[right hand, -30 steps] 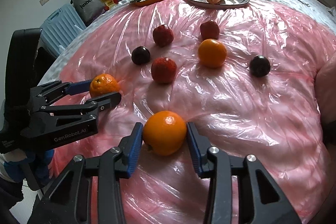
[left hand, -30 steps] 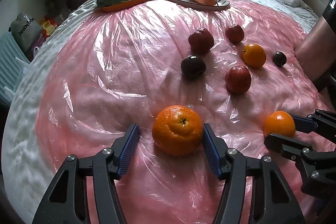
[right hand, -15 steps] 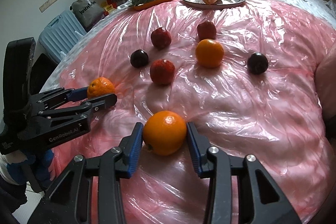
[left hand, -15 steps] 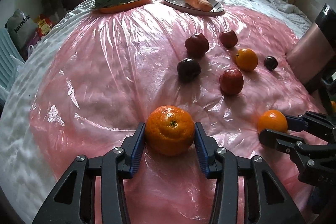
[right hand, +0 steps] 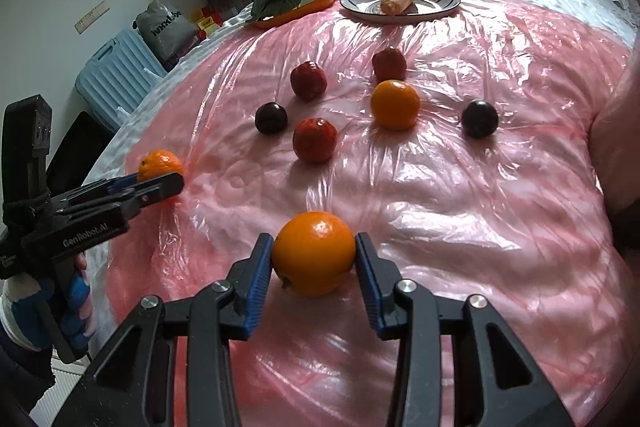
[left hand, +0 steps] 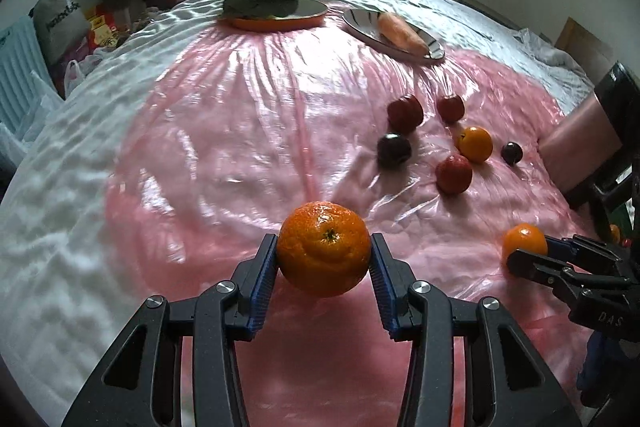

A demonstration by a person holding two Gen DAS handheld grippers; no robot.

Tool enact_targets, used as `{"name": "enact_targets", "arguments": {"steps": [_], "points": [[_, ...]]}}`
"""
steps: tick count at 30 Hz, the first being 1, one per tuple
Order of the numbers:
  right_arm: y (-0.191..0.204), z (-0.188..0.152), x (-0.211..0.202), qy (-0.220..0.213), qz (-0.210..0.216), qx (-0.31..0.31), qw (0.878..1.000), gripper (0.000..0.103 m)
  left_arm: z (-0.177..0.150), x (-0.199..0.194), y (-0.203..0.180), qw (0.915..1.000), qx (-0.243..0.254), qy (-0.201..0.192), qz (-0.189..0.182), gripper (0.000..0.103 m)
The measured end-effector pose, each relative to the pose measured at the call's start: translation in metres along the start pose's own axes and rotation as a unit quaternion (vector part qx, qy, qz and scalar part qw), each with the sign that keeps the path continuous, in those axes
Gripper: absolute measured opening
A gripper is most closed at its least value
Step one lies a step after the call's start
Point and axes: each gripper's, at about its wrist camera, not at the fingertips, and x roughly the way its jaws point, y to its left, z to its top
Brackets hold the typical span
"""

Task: Organize fruits
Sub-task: 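Carry both oranges to the green tray and open both grippers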

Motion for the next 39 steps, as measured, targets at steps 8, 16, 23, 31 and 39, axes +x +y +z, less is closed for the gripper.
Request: {"name": "enact_targets", "arguments": {"steps": [8, 16, 23, 31, 39], "points": [[0.001, -0.011, -0.023, -0.012, 0.001, 0.007, 1.0, 0.074, -0.006, -0.028, 0.005, 0.9999, -0.001, -0.016, 0.003, 0.039], [-0.008, -0.035, -0.058, -0.025, 0.001, 0.015, 1.0, 0.074, -0.015, -0.058, -0.029, 0.9991, 0.03, -0.025, -0.018, 0.04], [-0.042, -0.063, -0.101, -0.038, -0.018, 0.037, 0.998, 0.074, -0.026, -0.074, -0.092, 0.9951, 0.067, -0.025, -0.069, 0.04], [-0.096, -0.095, -0.159, -0.063, -0.06, 0.072, 0.994, 0.074, -0.041, -0.083, -0.18, 0.9845, 0.126, -0.012, -0.121, 0.04], [-0.163, -0.119, -0.217, -0.097, -0.105, 0.116, 0.983, 0.074, -0.055, -0.084, -0.27, 0.968, 0.187, 0.01, -0.167, 0.039]]}}
